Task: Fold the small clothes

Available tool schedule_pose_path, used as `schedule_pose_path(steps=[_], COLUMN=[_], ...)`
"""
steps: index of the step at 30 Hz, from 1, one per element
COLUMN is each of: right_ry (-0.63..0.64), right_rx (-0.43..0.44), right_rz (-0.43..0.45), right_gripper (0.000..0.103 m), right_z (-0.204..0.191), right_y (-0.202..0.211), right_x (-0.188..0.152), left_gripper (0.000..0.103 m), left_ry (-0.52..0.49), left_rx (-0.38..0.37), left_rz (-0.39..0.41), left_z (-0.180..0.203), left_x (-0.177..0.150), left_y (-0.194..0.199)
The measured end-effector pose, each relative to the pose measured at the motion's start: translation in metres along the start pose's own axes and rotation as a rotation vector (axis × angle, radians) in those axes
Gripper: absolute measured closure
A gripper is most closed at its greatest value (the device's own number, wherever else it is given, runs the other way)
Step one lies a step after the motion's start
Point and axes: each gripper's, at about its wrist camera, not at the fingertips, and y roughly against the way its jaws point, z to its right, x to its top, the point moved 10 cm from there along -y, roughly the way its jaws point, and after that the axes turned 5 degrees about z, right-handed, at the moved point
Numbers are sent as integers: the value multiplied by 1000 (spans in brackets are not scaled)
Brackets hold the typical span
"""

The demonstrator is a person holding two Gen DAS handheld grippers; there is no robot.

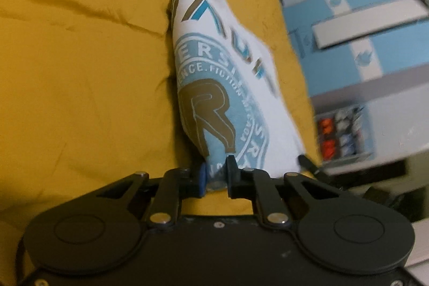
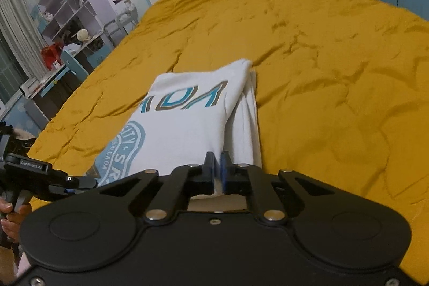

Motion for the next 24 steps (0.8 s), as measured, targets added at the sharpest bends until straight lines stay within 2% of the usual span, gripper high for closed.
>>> schedule_pose_path(steps=[1, 3, 7, 8, 9, 10, 11, 12, 13, 14, 18, 24], right_ry=[-6, -34, -94, -100, -111, -119, -128, -131, -120, -97, -36, 9], right_rx=[-2, -12, 13, 27, 50, 69, 89, 106, 108, 96, 65, 2], right_rz=[-22, -60, -54, -59, -67, -71, -66, -48, -29, 0, 58, 82], right_gripper=[100, 101, 101, 99, 94, 87, 82, 69, 53, 49, 49, 49], right_z=[4, 15, 24, 23, 22, 22, 20, 17, 15, 14, 13, 19], right_y=[-4, -15, -20, -19, -17, -16, -14, -12, -11, -13, -38, -107], right_x=[-6, -21, -31, -31, -28, -24, -19, -10, -3, 7, 42, 85], left_gripper=[91, 90, 86, 82, 69, 61, 40, 20, 14, 12, 12, 13], left_ry=[-28, -30, -32, -37, -35, -37, -45, -55, -70, -83, -60, 16], left_rx=[37, 65, 55, 49, 48, 37, 25, 30, 38, 44, 47, 71], left_rz=[-18, -40, -52, -54, -55, -51, -30, -1, 30, 63, 151, 269], left_z=[-5, -16, -20, -18, -16, -15, -11, -11, -10, -9, -10, -20], left_x=[-5, -10, -10, -9, -7, -5, 2, 9, 19, 29, 74, 144], left_y=[-5, -11, -12, -8, -5, 0, 5, 10, 14, 18, 13, -30])
